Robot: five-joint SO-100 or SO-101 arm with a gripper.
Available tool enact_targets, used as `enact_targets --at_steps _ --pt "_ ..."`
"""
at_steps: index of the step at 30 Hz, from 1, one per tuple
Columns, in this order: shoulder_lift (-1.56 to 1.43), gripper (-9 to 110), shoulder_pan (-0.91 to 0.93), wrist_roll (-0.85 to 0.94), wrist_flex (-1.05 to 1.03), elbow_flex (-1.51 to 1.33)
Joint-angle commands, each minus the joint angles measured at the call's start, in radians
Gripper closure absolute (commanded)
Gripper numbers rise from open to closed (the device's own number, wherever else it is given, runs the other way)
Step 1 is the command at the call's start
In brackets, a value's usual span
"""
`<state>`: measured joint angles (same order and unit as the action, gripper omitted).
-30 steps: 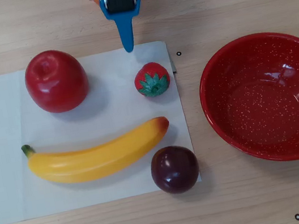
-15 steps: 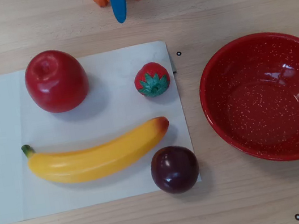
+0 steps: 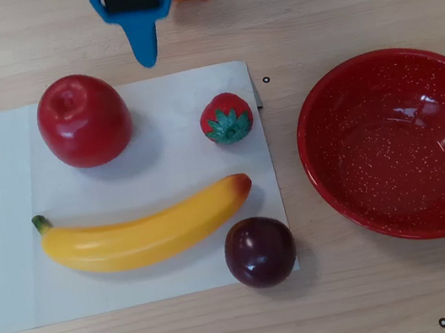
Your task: Grasp the banana and put it in the red bowl
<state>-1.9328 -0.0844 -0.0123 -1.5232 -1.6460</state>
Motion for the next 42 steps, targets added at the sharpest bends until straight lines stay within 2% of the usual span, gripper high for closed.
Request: enact_targets --at_steps 1,10,15,20,31,34,42 --pt "0.012 101 -0.035 -0.043 -0.017 0.155" --pt "0.341 100 -0.043 -0.104 -0.133 0.531" --pt "0.500 93 -0.057 -0.094 -0.186 0.716" --pt "0.606 78 -0.072 -0.114 -0.212 0.825" --pt "0.729 41 -0.097 -0.133 -0.190 0.850" --pt "0.750 36 -0.098 -0.150 -0.158 0.825" --pt "0.810 34 -0.081 -0.153 -0.021 0.773"
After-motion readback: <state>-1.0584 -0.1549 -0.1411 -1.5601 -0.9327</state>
